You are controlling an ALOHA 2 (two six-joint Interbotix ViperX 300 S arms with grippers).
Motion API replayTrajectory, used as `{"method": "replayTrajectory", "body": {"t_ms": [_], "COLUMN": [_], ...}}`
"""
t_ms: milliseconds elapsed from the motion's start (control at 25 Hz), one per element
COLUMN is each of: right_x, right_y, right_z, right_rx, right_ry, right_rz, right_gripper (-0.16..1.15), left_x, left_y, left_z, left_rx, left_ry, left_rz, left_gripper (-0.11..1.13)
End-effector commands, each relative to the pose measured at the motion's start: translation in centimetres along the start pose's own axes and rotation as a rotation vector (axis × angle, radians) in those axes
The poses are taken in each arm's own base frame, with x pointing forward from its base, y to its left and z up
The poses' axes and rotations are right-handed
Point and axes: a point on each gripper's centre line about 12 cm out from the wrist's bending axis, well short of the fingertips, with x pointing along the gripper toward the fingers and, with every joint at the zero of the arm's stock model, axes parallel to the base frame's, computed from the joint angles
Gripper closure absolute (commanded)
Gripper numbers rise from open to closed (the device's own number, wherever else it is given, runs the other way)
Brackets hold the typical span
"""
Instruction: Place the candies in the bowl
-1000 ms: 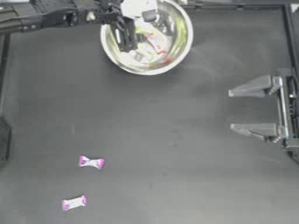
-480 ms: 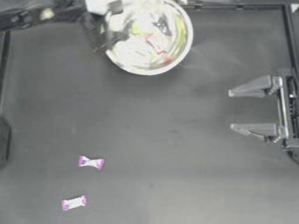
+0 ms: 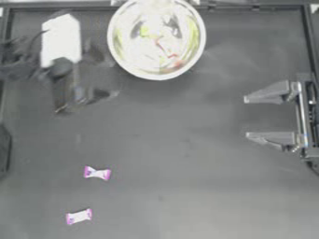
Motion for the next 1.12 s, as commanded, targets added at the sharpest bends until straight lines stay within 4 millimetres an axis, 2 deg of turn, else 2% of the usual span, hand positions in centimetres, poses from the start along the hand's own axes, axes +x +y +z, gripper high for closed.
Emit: {"method": "replayTrajectory", "body": {"t_ms": [40,200,440,760,1000,1120], "right_x": [0.3,0.5,1.0,1.4,1.4,1.4], "right_y": [0.1,0.0,0.0,0.0,0.0,0.0], "right_z": [0.8,0.7,0.4,0.0,0.0,0.0], "right_rx": [0.002,0.009,0.008,0.007,0.008,0.014], "right_ry": [-0.021,-0.014,0.003,0.018,0.017,0.017], "right_rz": [0.0,-0.003,-0.004,-0.006,-0.009,-0.01], "right_gripper": [-0.02,-0.02,-0.02,-0.02,-0.02,-0.02], "left_x": [-2.7,-3.6,-3.7,-3.6,-1.7,-0.3], "left_y": [-1.9,-3.1,-4.5,-5.2,-5.6,-6.4], "left_z": [-0.4,-2.2,-4.4,-5.8,-7.6,-8.4], "left_rx": [0.007,-0.014,-0.017,-0.051,-0.101,-0.066], "left_ry": [-0.086,-0.092,-0.045,0.044,0.177,0.245], "left_rz": [-0.035,-0.073,-0.128,-0.181,-0.204,-0.225], "left_gripper": [0.07,0.08,0.08,0.08,0.05,0.05]}}
